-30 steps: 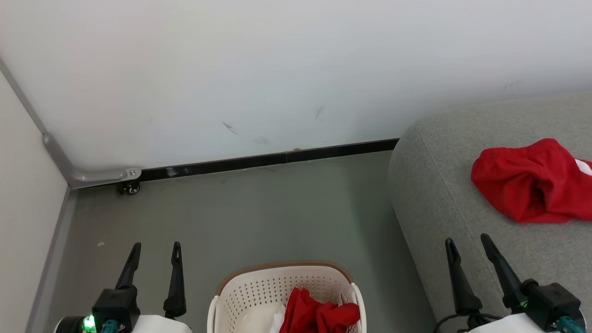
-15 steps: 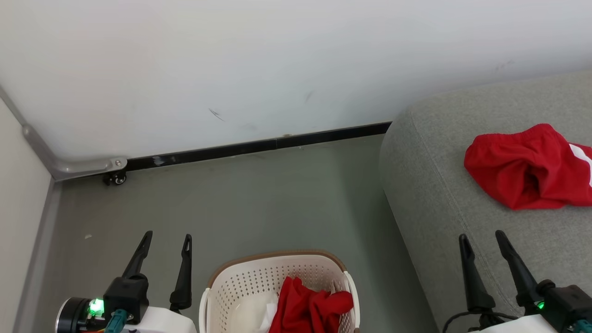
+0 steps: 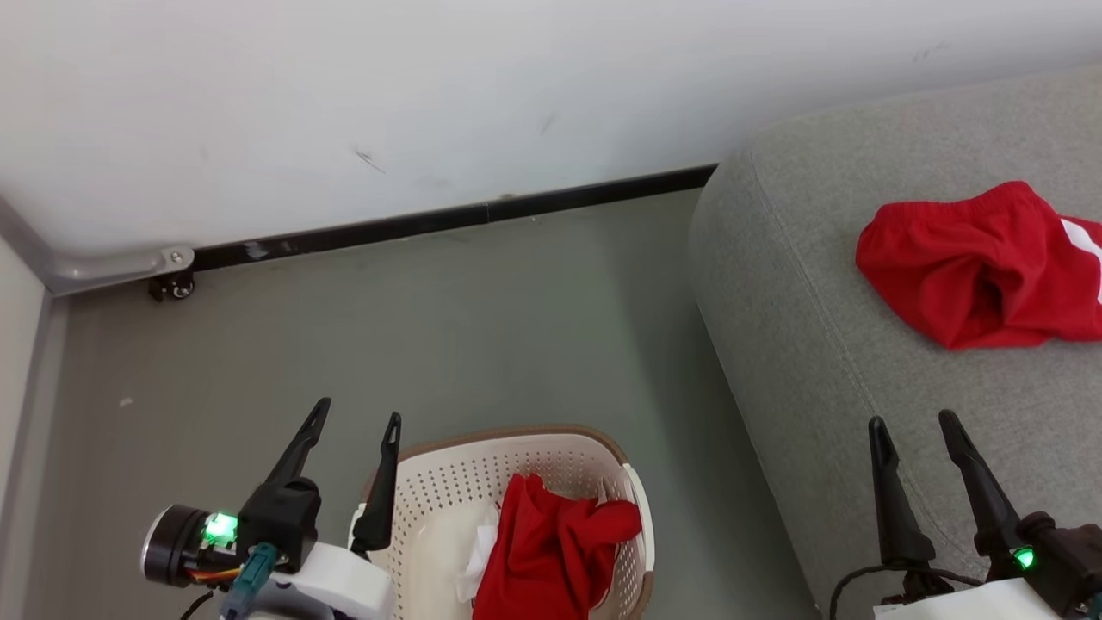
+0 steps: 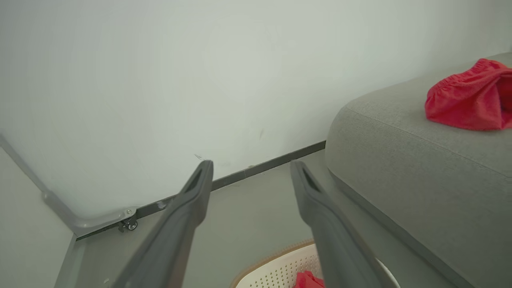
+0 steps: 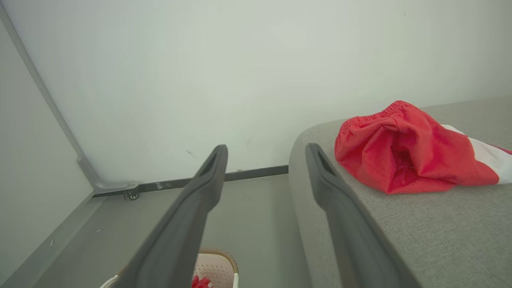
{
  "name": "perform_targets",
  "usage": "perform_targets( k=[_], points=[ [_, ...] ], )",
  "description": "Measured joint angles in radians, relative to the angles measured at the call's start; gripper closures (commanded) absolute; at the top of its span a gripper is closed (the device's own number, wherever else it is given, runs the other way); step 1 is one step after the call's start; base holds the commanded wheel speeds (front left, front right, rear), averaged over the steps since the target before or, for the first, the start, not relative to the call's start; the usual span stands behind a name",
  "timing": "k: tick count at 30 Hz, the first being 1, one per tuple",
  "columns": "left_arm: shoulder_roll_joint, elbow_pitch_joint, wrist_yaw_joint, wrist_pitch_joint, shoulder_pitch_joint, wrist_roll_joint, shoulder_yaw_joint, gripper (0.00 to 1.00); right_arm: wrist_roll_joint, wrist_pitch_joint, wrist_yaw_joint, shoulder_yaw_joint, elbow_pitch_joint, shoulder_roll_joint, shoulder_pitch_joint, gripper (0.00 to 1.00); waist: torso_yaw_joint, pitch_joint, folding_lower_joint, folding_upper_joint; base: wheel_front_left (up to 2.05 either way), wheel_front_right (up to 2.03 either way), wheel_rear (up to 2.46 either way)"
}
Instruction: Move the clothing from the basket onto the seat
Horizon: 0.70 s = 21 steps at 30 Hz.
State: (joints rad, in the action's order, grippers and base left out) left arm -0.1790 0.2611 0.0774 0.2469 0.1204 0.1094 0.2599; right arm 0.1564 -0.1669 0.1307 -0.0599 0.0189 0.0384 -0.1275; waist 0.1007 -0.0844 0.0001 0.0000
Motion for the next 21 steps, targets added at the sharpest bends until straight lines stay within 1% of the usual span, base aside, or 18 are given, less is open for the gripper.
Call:
perform_targets(
  k=[3, 9, 15, 16, 21],
  points=[
    [0.000, 0.018, -0.017, 0.000, 0.024, -0.008, 0.018, 0.00, 0.000, 0.000, 0.000, 0.001, -0.016, 0.000, 0.003, 0.00, 0.009, -0.024, 0.0000, 0.0000, 0.00, 0.00, 0.00],
    [-0.002, 0.046, -0.026, 0.000, 0.067, -0.026, 0.037, 0.00, 0.001, -0.005, 0.000, 0.005, -0.030, 0.000, 0.008, 0.00, 0.031, -0.071, 0.0000, 0.0000, 0.00, 0.00, 0.00],
    [-0.004, 0.074, -0.044, 0.000, 0.094, -0.033, 0.050, 0.00, 0.000, -0.015, 0.000, 0.015, -0.047, 0.000, 0.011, 0.00, 0.051, -0.110, -0.0001, 0.0000, 0.00, 0.00, 0.00],
    [-0.007, 0.091, -0.053, 0.000, 0.106, -0.033, 0.051, 0.00, 0.000, -0.020, 0.000, 0.016, -0.048, 0.000, 0.013, 0.00, 0.060, -0.125, 0.0000, 0.0000, 0.00, 0.00, 0.00],
    [-0.008, 0.128, -0.069, 0.000, 0.134, -0.035, 0.060, 0.00, 0.000, -0.027, 0.000, 0.019, -0.053, 0.000, 0.053, 0.00, 0.087, -0.171, 0.0000, 0.0000, 0.00, 0.00, 0.00]
  ],
)
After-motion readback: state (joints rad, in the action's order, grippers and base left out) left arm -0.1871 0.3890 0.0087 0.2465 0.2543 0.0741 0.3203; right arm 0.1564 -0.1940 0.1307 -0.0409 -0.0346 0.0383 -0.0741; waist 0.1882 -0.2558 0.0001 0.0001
